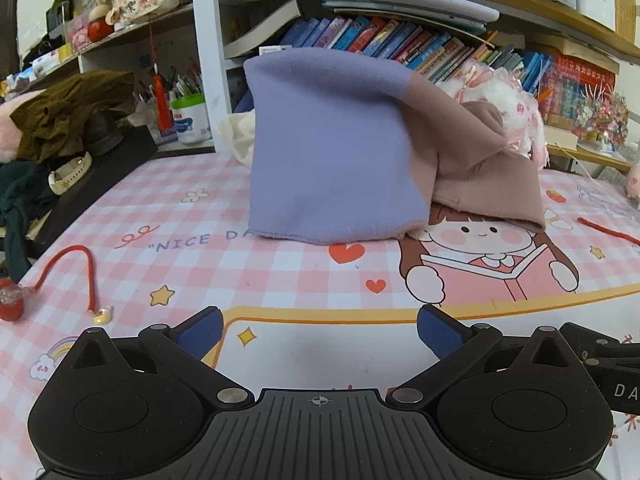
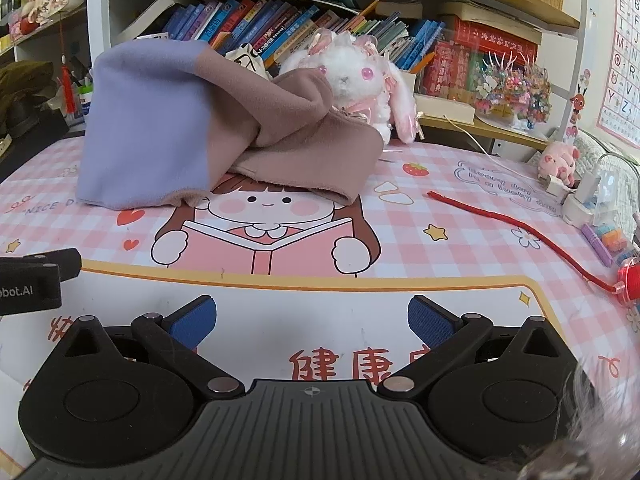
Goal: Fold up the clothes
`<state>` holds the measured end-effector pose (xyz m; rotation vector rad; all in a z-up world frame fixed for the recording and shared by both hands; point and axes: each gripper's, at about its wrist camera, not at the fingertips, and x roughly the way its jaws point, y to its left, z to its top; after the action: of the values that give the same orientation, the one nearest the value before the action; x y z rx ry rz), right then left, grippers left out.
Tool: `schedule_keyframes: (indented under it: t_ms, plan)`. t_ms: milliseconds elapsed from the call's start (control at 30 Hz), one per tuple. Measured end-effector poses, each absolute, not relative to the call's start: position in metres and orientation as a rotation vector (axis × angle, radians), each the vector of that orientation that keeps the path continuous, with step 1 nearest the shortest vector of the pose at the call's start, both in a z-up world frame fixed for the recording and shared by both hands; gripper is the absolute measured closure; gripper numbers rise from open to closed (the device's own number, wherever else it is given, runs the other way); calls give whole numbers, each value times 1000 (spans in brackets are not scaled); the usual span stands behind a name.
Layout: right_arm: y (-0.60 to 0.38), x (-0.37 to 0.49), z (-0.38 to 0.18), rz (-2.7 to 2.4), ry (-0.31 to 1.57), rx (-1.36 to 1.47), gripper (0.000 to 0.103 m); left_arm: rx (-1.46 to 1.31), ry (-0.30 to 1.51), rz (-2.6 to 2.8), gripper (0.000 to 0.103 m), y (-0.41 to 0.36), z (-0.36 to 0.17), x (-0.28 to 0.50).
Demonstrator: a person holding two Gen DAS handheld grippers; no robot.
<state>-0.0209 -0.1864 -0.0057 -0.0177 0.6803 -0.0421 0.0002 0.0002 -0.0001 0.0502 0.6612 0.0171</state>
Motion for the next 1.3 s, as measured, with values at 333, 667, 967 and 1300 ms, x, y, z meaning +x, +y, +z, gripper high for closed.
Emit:
schedule_keyframes:
  t_ms: [333, 667, 967, 1300]
  plan:
    - [-187, -21, -6, -44, 685, -18, 0, 43, 663, 6, 0, 1, -1, 1]
    - [-187, -20, -9, -45, 700, -17, 0, 54, 676, 13, 0, 0, -2, 0]
    - [-188, -21, -9, -48, 711, -13, 0, 59, 685, -6, 0, 0, -3, -2]
    - [-187, -22, -9, -50, 713, -10, 0, 25, 618, -12, 0, 4, 2, -7]
